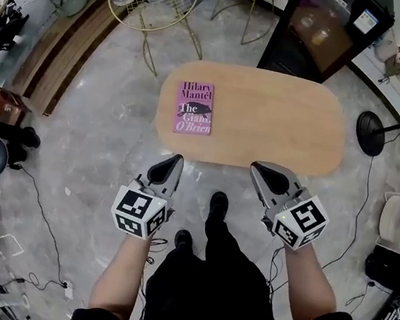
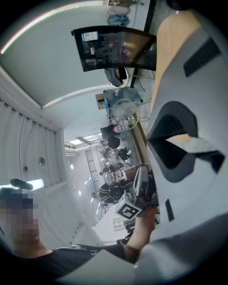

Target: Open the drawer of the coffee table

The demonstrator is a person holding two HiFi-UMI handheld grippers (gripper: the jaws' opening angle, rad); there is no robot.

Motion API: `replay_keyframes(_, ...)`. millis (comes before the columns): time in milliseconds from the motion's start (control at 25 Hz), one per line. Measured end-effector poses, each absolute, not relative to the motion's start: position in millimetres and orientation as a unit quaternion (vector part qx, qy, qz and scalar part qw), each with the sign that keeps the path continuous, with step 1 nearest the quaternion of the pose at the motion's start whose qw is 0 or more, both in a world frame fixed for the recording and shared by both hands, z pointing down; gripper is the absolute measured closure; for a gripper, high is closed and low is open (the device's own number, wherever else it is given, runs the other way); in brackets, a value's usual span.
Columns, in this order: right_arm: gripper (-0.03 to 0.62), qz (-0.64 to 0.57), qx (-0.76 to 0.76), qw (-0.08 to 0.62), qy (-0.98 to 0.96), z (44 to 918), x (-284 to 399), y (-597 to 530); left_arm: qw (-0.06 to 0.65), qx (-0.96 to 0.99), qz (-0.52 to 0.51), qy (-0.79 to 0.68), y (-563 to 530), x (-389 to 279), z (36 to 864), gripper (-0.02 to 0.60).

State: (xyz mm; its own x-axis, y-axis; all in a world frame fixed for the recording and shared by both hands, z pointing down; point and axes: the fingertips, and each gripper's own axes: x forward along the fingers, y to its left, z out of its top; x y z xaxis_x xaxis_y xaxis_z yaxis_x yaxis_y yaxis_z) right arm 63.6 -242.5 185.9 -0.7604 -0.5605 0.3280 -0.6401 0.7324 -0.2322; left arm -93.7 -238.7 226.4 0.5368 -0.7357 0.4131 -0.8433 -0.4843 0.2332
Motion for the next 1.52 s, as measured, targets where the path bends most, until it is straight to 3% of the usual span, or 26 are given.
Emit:
replay_keyframes(600, 0.589, 0.159, 0.354, 0.118, -0.914, 259, 4, -184, 0.173, 0.877, 0.134, -0.428, -183, -138, 301, 0.577)
replay_keyframes(1520, 0.589, 0.11, 0.345, 0.109, -0.926, 549, 28, -259, 0.149, 0.878, 0.091, -0.445, -266, -126, 565, 0.577)
